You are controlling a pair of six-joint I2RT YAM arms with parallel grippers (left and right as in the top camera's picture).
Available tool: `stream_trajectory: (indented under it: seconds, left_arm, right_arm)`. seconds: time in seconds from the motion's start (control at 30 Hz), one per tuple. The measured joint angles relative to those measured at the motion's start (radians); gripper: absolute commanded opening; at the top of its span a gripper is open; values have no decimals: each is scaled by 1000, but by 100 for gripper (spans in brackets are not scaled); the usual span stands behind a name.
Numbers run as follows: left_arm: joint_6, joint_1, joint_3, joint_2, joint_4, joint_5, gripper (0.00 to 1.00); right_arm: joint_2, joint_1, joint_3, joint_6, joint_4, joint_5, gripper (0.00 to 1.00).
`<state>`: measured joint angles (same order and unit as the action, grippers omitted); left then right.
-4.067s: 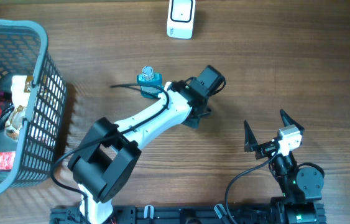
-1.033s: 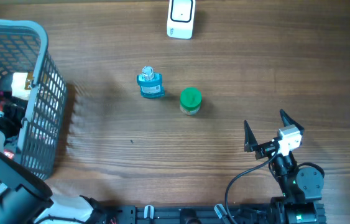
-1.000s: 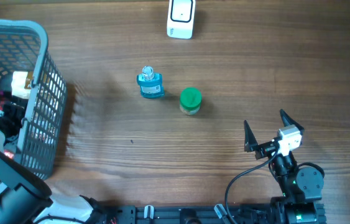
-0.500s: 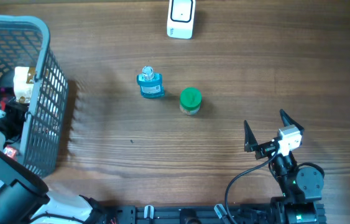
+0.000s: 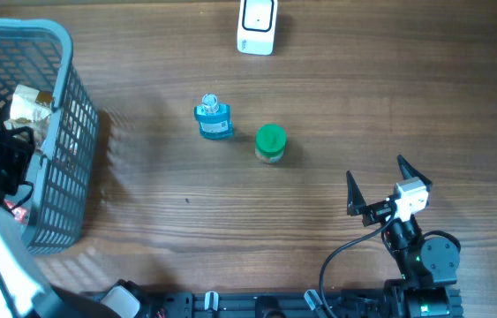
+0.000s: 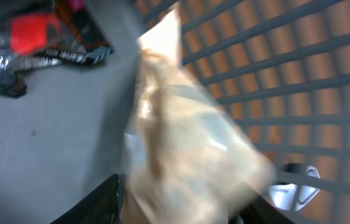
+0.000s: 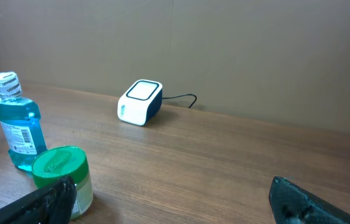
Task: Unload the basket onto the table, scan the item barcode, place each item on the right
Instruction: 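Reach into the basket and grasp the clear snack bag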
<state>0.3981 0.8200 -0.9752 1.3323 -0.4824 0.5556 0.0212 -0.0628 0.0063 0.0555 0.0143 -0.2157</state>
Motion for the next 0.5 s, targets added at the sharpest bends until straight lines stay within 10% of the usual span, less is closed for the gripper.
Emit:
stream_trajectory:
  seconds: [0.13, 0.27, 0.5]
  left_arm:
    - [41, 0, 0, -214, 6, 0, 41]
    - [58, -1, 0, -392, 3, -44, 100]
    - [61, -1, -5, -127, -121, -261, 100]
  right_arm:
    - [0, 0, 0, 0, 0, 0, 100]
    - [0, 0, 0, 0, 0, 0, 100]
    - [0, 0, 0, 0, 0, 0, 100]
